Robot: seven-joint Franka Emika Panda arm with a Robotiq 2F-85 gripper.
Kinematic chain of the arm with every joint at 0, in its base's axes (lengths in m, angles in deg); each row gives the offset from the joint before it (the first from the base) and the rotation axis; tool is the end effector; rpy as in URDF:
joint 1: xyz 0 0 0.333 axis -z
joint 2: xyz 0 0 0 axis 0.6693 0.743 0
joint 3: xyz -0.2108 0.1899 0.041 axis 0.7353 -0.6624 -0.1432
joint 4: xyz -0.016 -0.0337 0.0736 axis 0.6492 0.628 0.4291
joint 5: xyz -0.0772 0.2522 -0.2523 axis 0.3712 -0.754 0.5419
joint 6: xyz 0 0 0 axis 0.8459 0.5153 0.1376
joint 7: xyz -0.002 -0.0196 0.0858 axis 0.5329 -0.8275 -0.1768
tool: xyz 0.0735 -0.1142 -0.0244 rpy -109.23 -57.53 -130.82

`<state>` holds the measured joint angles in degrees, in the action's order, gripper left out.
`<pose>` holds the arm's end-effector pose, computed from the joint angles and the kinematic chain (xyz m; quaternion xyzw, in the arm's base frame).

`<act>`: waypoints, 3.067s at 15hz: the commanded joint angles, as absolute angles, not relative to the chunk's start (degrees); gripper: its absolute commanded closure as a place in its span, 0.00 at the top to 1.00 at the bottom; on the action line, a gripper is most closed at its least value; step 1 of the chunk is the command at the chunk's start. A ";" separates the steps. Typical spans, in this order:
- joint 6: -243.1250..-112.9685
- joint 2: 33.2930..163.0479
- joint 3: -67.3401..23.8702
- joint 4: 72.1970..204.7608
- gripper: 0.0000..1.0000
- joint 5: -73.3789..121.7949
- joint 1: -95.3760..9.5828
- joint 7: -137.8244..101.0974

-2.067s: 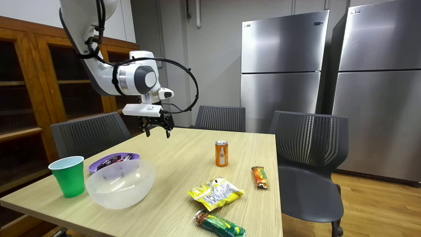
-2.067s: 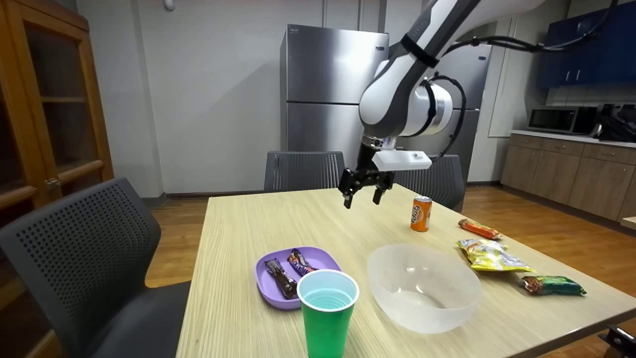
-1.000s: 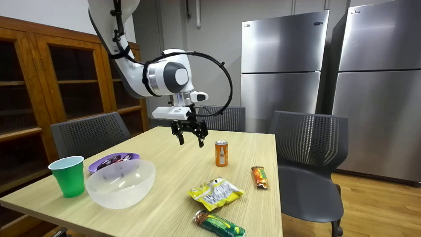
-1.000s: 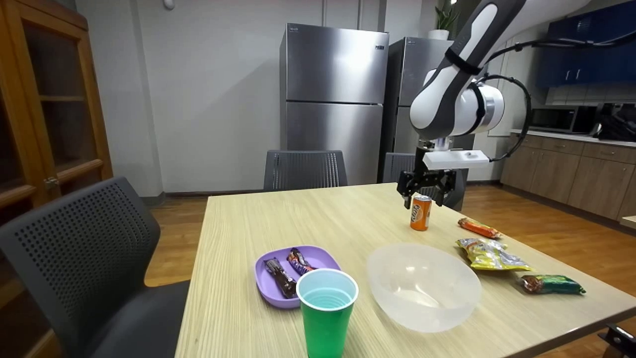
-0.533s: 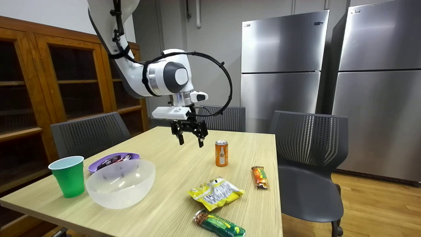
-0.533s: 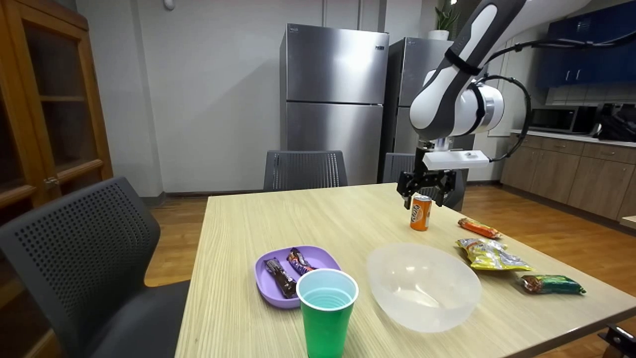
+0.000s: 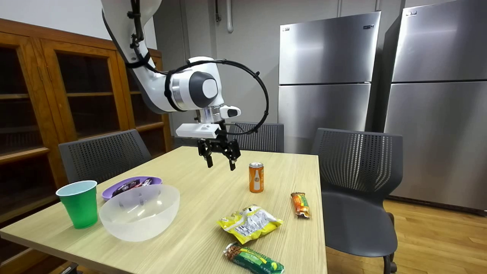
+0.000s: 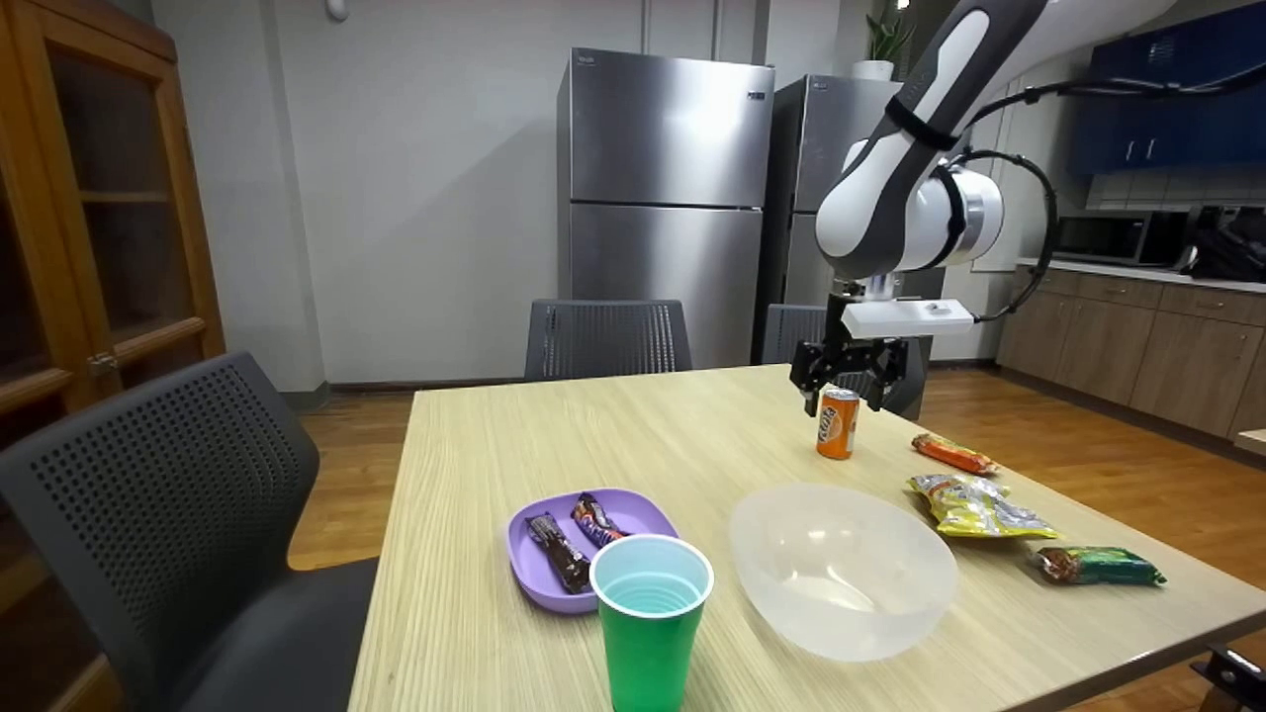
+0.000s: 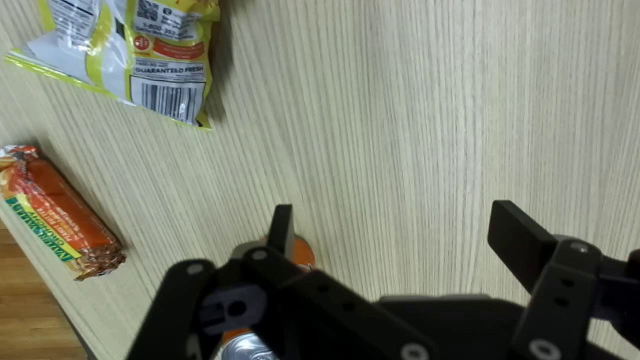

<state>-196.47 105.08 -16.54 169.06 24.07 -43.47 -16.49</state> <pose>0.5536 -0.0759 0.1891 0.9928 -0.0939 0.0593 0.0440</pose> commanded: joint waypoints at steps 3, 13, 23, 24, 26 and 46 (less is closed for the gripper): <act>-198.91 104.30 -16.30 170.05 1.00 26.20 -43.14 -15.40; -199.28 98.90 -16.74 176.78 1.00 24.36 -40.34 -17.31; -197.27 95.21 -18.73 180.92 1.00 20.76 -32.09 -34.90; -197.63 95.30 -18.94 181.05 1.00 20.56 -31.12 -37.59; -199.17 95.36 -19.70 181.73 1.00 19.74 -28.92 -43.68; -202.37 99.56 -18.14 183.03 1.00 25.33 -27.32 -48.85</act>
<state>-202.23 98.81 -18.72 182.74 22.68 -27.72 -49.54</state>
